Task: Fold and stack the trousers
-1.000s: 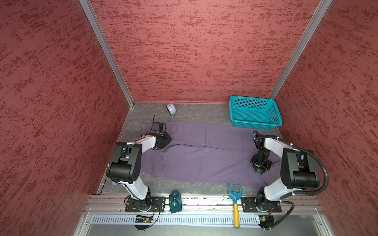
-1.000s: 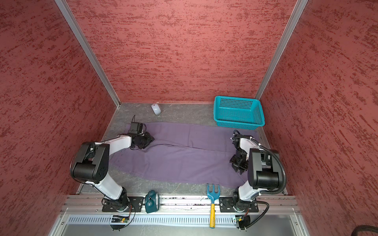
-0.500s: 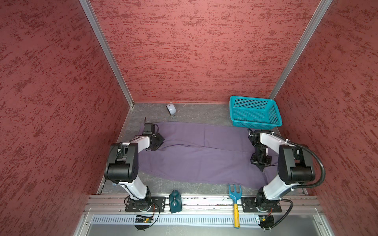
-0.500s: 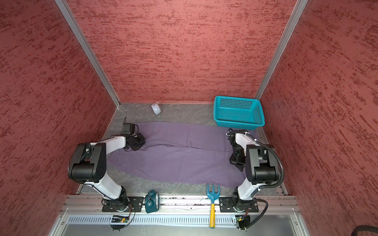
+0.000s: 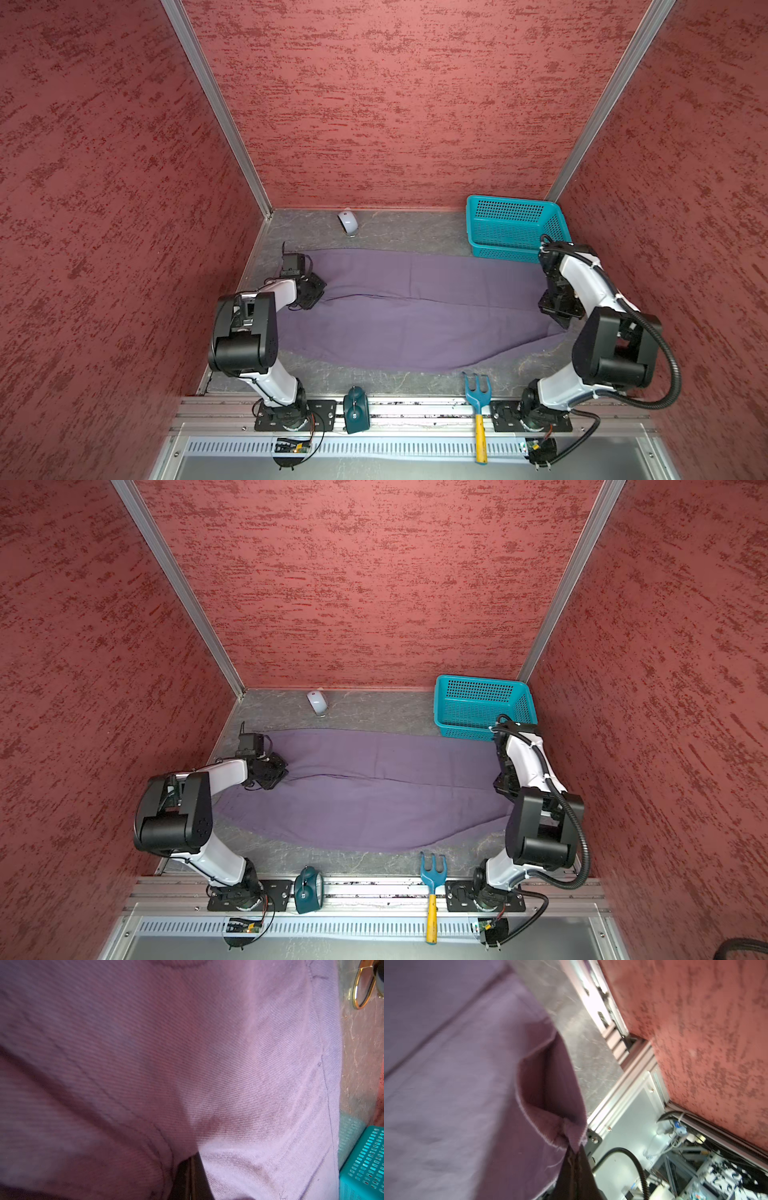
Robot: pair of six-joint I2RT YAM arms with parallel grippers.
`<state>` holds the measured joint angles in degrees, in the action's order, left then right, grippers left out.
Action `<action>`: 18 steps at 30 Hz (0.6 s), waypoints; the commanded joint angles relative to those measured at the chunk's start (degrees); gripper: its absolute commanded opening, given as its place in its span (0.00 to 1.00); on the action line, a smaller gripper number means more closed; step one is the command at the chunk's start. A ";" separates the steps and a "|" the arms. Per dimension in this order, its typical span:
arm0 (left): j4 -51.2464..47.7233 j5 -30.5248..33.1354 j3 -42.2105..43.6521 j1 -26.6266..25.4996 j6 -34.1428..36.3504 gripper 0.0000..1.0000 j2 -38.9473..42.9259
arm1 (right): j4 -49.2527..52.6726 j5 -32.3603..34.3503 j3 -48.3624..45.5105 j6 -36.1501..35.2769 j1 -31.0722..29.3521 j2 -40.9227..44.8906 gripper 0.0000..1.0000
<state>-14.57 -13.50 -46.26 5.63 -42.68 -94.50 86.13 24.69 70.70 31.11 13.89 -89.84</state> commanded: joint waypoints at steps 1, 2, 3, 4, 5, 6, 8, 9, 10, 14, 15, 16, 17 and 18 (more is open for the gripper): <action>-3.10 1.85 1.48 1.23 -0.22 0.00 0.34 | 2.82 1.00 -1.09 -0.56 1.53 0.80 0.23; -3.09 1.76 1.45 1.23 -0.26 0.00 0.37 | 2.85 1.36 -0.93 -0.37 1.58 0.96 0.25; -3.02 1.65 1.39 1.23 -0.25 0.00 0.37 | 2.81 1.58 -0.56 -0.26 1.58 1.05 0.27; -3.01 1.42 1.41 1.23 -0.29 0.00 0.43 | 2.94 1.73 -0.10 -0.26 1.58 1.08 0.31; -3.00 1.19 1.36 1.23 -0.34 0.00 0.46 | 2.99 1.92 0.42 -0.26 1.57 1.31 0.32; -3.01 1.03 1.30 1.23 -0.32 0.00 0.54 | 2.93 2.19 1.11 -0.26 1.58 1.49 0.33; -2.84 0.72 1.35 1.14 -0.25 0.00 0.84 | 1.79 1.58 2.04 -0.97 1.46 2.43 0.33; -2.67 0.48 1.27 1.01 -0.23 0.00 1.05 | 0.41 -0.52 2.15 -1.67 1.48 3.18 0.33; -2.75 0.44 1.27 0.76 -0.09 0.00 1.31 | -1.74 -4.41 1.73 -2.55 1.46 4.18 0.32; -4.62 1.56 -0.04 -1.21 0.38 0.00 2.77 | -15.58 -26.09 -4.90 -2.50 1.46 10.26 0.23; -5.09 1.88 -0.50 -1.91 0.46 0.00 3.17 | -19.59 -30.38 -7.43 -1.07 1.46 11.39 0.20; -5.71 2.31 -0.94 -2.57 0.44 0.01 3.64 | -23.06 -33.47 -9.85 0.08 1.47 12.38 0.19; -6.09 2.70 -1.30 -3.20 0.45 0.02 4.06 | -25.79 -35.04 -11.70 0.74 1.43 13.02 0.18; -6.48 3.04 -1.73 -3.86 0.38 0.04 4.71 | -28.12 -36.18 -13.35 1.04 1.48 13.41 0.17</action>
<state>-18.50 -12.43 -46.41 3.14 -42.81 -91.81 69.63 0.69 60.77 29.95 15.53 -76.99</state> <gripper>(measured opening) 0.050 0.170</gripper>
